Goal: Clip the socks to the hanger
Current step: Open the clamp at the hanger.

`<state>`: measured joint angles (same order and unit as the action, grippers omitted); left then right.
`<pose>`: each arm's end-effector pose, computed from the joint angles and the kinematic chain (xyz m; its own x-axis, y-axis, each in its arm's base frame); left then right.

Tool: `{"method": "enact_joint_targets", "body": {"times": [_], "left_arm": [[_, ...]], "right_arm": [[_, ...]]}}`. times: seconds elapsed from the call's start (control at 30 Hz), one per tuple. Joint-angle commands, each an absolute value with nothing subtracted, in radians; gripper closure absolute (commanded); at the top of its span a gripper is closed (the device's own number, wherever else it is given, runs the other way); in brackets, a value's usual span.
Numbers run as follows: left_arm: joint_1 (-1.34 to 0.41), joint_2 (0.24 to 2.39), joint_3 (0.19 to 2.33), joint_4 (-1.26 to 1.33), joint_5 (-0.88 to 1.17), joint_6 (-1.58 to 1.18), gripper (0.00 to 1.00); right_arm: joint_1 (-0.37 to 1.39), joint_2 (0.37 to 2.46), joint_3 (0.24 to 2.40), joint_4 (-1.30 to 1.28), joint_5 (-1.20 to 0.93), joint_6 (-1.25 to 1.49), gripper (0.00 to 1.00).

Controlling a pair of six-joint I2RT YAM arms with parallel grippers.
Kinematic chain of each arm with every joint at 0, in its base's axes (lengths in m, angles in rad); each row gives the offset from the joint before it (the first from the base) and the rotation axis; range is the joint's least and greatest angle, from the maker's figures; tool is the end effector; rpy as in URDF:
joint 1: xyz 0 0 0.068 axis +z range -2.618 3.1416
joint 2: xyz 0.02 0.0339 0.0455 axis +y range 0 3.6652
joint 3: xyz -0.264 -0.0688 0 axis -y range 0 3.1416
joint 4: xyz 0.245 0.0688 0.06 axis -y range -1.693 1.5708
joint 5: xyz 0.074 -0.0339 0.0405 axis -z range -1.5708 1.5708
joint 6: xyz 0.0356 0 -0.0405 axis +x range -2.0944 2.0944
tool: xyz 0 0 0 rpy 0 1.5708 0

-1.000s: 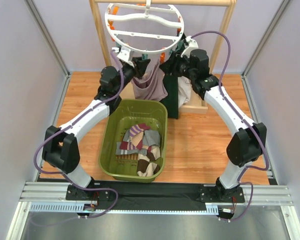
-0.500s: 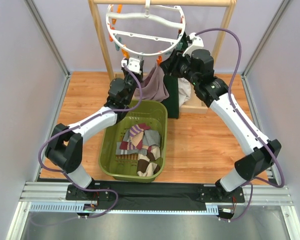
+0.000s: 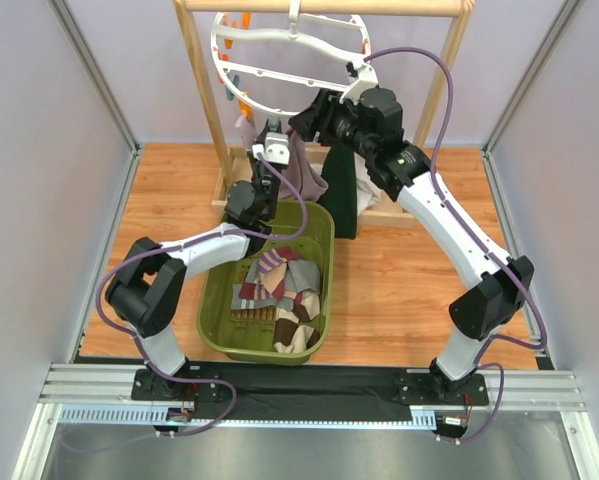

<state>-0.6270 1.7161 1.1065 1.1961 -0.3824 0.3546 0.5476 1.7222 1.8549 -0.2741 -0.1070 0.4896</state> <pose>0.3176 -0.2137 0.3429 0.5219 0.0197 -0.8528 0.1188 0.9883 0.0955 0.3421 0.2131 0.4510 -0.3921 0.3086 -0.8666 -0.4799 0.7351 0.4789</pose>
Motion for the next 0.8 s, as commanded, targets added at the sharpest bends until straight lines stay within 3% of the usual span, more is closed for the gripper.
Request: {"method": "enact_joint_targets", "body": {"times": [0.0,0.33,0.43,0.6,0.77], "left_arm": [[-0.682,1.762,1.147,1.348,-0.449,0.553,1.0],[-0.704,1.793,1.146,1.431,-0.483,0.687,1.0],[-0.709,1.813,1.161,1.462,-0.499,0.738,1.0],[-0.71,1.802,1.152,1.459,-0.503,0.729,1.0],[-0.709,1.802,1.124,1.523,-0.503,0.718,1.0]], "right_arm": [[0.558,1.749,1.917,-0.196,-0.192,0.497,0.4],[0.618,1.821,2.006,-0.213,-0.196,0.495,0.4],[0.635,1.796,1.997,-0.253,-0.177,0.477,0.44],[0.657,1.672,1.884,-0.307,0.029,0.335,0.37],[0.657,1.66,1.91,-0.31,-0.067,0.314,0.3]]}}
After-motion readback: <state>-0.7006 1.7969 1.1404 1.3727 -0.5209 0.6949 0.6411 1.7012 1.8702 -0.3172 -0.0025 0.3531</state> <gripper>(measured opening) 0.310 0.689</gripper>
